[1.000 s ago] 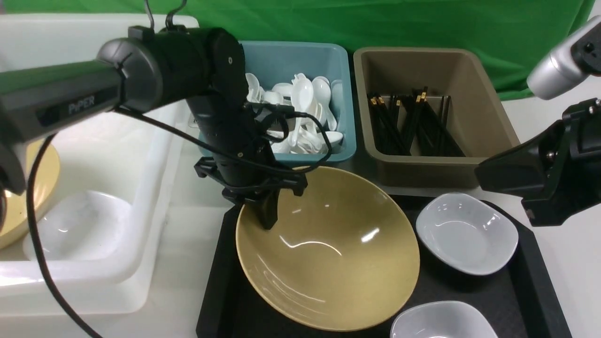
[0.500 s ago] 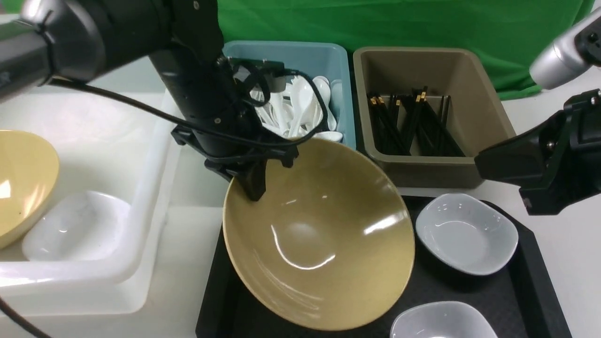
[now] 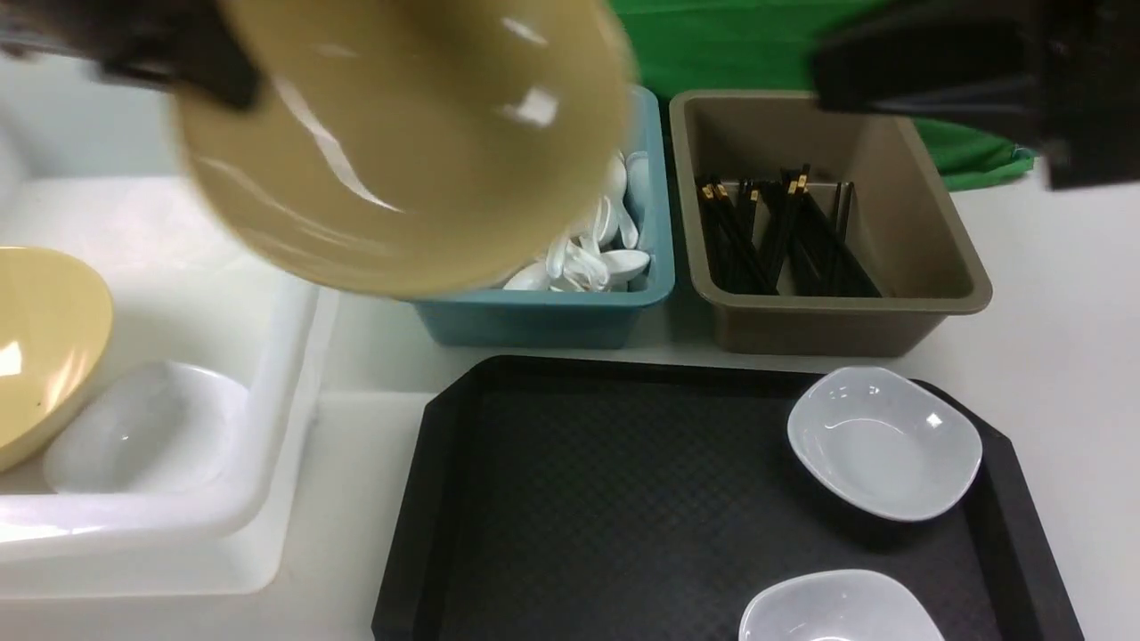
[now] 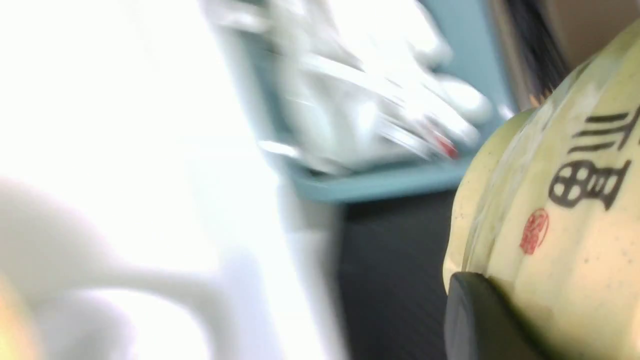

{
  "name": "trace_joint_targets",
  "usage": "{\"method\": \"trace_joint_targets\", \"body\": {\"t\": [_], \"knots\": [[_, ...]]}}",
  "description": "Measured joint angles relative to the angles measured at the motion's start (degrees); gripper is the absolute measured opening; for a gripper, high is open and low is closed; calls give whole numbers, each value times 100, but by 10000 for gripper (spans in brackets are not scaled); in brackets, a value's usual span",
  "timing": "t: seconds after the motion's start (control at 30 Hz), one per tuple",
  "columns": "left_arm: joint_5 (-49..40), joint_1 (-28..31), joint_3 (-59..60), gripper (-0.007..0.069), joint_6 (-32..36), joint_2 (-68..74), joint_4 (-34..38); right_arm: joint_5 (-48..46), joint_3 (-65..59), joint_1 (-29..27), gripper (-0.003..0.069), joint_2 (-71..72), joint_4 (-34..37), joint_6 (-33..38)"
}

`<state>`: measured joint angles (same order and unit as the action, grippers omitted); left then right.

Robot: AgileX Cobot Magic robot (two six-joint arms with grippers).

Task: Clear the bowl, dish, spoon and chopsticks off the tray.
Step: Use the left arm to put the noodle bowl into the large storage box on the left

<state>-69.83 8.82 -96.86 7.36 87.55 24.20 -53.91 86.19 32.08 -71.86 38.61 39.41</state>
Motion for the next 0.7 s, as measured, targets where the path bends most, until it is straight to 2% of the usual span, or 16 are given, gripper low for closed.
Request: {"method": "trace_joint_targets", "body": {"t": [0.03, 0.1, 0.17, 0.23, 0.33, 0.43, 0.53, 0.7], "knots": [[0, 160, 46, 4, 28, -23, 0, 6, 77, 53, 20, -77, -15, 0], [-6, 1312, 406, 4, 102, -247, 123, 30, 675, 800, 20, -707, -352, -148], [46, 1998, 661, 4, 128, -281, 241, 30, 1007, 1157, 20, -1096, -581, -229], [253, 2446, 890, 4, 138, -281, 305, 30, 1334, 1377, 20, -1388, -687, -264], [1021, 3143, 1483, 4, 133, -281, 391, 56, 1887, 1757, 20, -1949, -787, -344], [1776, 3464, 2090, 4, 133, -281, 409, 203, 2345, 2008, 20, -2447, -815, -382], [2350, 3525, 2523, 4, 133, -245, 429, 465, 2523, 2162, 20, -2696, -822, -382], [2558, 3533, 2884, 4, 110, 43, 312, 805, 2555, 2318, 27, -2818, -842, -369]]}}
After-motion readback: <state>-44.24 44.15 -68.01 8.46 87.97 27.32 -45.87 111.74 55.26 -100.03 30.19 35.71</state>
